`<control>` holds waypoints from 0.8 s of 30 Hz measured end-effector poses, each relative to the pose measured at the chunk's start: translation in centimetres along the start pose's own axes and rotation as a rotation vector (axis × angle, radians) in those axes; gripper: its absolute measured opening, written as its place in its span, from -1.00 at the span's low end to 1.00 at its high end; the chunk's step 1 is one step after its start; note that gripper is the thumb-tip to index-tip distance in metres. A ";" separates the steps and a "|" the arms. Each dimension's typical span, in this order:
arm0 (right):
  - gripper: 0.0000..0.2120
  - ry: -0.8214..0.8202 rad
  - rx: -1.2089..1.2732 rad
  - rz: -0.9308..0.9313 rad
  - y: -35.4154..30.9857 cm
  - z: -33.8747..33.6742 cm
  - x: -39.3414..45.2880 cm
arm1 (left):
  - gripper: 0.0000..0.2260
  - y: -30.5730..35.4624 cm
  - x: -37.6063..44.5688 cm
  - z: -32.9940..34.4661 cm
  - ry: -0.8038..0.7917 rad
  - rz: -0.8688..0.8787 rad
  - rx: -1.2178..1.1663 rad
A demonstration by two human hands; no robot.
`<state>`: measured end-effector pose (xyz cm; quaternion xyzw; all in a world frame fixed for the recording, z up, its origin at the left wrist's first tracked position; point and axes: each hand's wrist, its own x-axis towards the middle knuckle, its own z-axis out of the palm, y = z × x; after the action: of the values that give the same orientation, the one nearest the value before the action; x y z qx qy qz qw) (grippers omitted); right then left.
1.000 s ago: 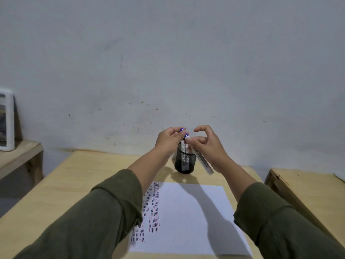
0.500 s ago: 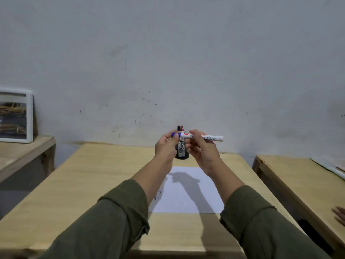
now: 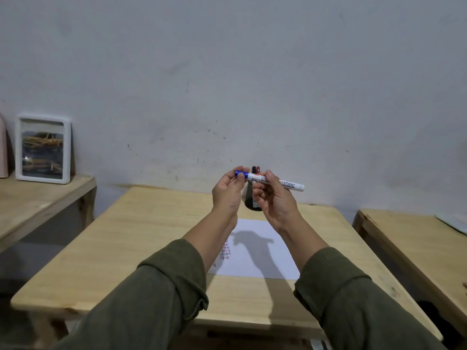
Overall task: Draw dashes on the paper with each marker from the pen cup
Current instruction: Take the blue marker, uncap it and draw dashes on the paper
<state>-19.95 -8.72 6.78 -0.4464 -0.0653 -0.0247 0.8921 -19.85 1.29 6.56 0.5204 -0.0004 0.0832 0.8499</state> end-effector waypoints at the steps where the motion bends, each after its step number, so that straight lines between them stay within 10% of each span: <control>1: -0.82 -0.011 0.001 -0.014 0.2 0.0 0.0 | -0.87 -0.1 0.1 0.0 0.025 -0.001 -0.002; 9: -0.86 -0.008 -0.045 -0.041 1.5 -3.2 -1.0 | -0.78 0.1 1.3 -5.8 0.274 -0.016 0.330; 24: -0.90 0.147 -0.328 0.134 7.7 -6.9 -4.2 | -0.93 -8.4 -2.3 -13.0 0.218 0.008 1.203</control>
<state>-22.70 -9.67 -4.03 -0.5863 0.0348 -0.0081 0.8093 -22.04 8.69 -7.04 0.8975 0.1317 0.1247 0.4020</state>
